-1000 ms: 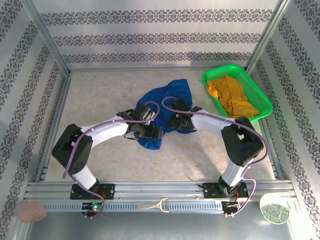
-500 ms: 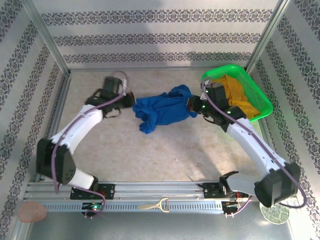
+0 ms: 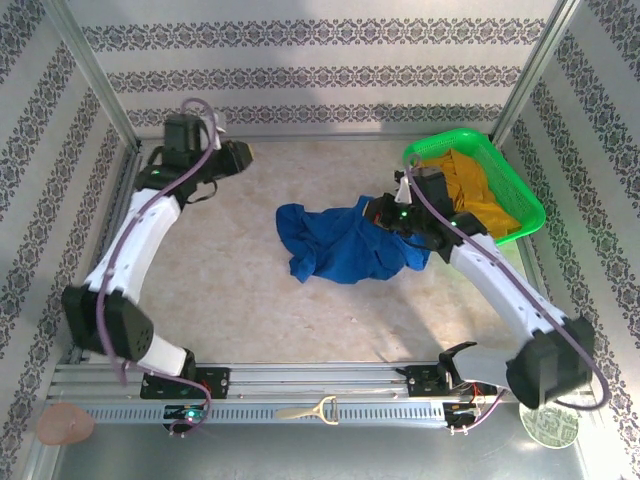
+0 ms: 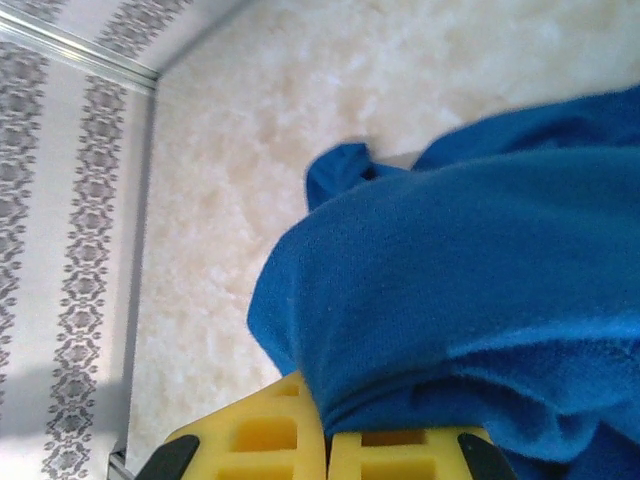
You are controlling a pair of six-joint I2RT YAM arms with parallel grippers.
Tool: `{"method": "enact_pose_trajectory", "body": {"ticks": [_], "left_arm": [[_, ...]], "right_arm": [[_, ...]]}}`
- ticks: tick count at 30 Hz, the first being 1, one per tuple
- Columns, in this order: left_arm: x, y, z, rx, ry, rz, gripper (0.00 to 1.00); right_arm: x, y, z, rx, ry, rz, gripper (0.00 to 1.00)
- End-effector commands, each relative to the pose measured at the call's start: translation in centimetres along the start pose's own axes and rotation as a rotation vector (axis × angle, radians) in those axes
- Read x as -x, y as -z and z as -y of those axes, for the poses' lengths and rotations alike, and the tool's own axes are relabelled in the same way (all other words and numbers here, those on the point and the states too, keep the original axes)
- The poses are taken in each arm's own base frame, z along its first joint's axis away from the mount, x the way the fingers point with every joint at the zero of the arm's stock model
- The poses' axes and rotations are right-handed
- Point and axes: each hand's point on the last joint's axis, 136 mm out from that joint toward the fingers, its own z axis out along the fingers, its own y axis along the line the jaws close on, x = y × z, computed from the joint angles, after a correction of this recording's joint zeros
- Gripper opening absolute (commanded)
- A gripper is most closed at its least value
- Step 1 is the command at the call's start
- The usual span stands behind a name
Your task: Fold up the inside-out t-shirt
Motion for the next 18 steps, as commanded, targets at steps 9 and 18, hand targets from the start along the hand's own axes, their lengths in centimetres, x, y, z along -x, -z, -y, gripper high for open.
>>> {"method": "enact_pose_trajectory", "body": {"ticks": [9, 18], "left_arm": [[-19.8, -6.4, 8.8, -0.375, -0.223, -0.355, 0.73], [-25.1, -11.4, 11.7, -0.402, -0.356, -0.458, 0.77]], "right_arm": [[-0.1, -0.3, 0.6, 0.044, -0.037, 0.014, 0.00], [0.0, 0.5, 0.5, 0.054, -0.051, 0.026, 0.00]]}}
